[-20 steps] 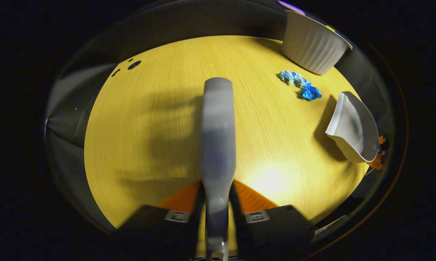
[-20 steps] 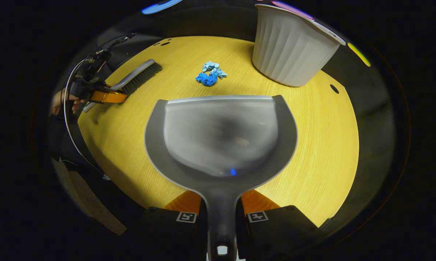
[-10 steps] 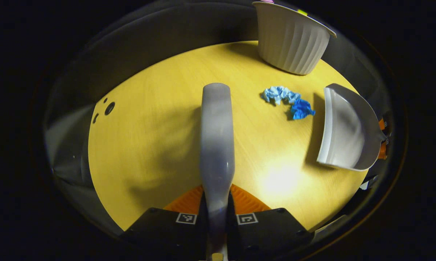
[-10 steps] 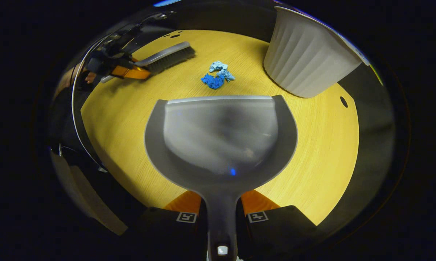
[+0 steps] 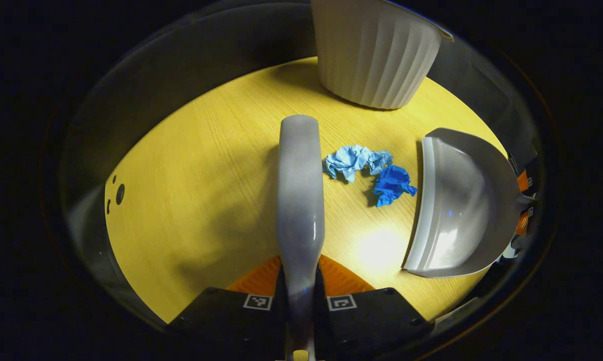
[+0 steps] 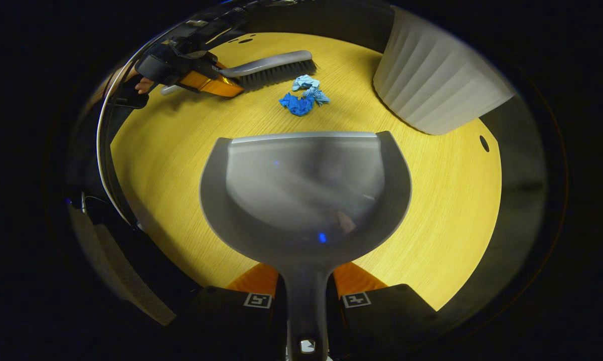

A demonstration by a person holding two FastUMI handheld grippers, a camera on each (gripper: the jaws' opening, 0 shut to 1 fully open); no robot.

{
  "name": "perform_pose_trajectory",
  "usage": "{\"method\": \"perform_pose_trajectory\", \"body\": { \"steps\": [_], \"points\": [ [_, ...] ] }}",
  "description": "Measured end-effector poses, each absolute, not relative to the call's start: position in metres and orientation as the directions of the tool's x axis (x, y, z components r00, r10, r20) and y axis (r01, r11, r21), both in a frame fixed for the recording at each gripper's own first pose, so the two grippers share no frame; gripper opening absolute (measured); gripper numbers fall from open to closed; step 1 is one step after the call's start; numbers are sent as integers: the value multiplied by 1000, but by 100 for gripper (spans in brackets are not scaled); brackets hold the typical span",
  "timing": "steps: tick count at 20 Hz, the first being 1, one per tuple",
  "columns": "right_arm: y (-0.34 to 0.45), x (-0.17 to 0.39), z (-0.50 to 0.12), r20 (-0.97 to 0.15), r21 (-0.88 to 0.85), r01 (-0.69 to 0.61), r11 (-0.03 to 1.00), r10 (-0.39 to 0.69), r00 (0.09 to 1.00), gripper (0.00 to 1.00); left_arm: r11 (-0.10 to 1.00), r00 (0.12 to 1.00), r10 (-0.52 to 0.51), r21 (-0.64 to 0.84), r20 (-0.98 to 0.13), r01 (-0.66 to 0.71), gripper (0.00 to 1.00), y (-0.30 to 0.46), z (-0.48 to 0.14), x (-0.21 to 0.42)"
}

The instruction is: Pick up the small broom and dustpan from the desktop, sweep the trash into the dustpan with the broom, and then empty the trash into the garbage bin.

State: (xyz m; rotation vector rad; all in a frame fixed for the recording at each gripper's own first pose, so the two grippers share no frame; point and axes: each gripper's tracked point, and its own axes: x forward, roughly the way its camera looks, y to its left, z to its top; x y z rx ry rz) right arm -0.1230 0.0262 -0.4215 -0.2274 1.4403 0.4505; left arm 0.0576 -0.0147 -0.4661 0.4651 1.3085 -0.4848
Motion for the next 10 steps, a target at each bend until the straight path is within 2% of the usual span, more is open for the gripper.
{"method": "perform_pose_trajectory", "body": {
  "steps": [4, 5, 7, 8, 10],
  "points": [
    [28, -119, -424, -984, 128, -434, 892, 170, 58, 36, 778, 160, -124, 4, -979, 629, 25, -29, -466, 54],
    [28, -117, -425, -983, 131, -438, 889, 175, 62, 36, 766, 151, -136, -7, -979, 643, 22, -35, -467, 52],
    [27, -117, -423, -981, 137, -440, 888, 182, 61, 36, 739, 132, -165, -34, -977, 673, 25, -46, -467, 48],
    [26, -119, -425, -981, 138, -440, 888, 185, 65, 36, 721, 117, -184, -53, -976, 691, 29, -53, -466, 43],
    [26, -120, -428, -979, 140, -436, 889, 191, 74, 36, 667, 57, -230, -115, -972, 736, 25, -67, -462, 28]
  ]
}}
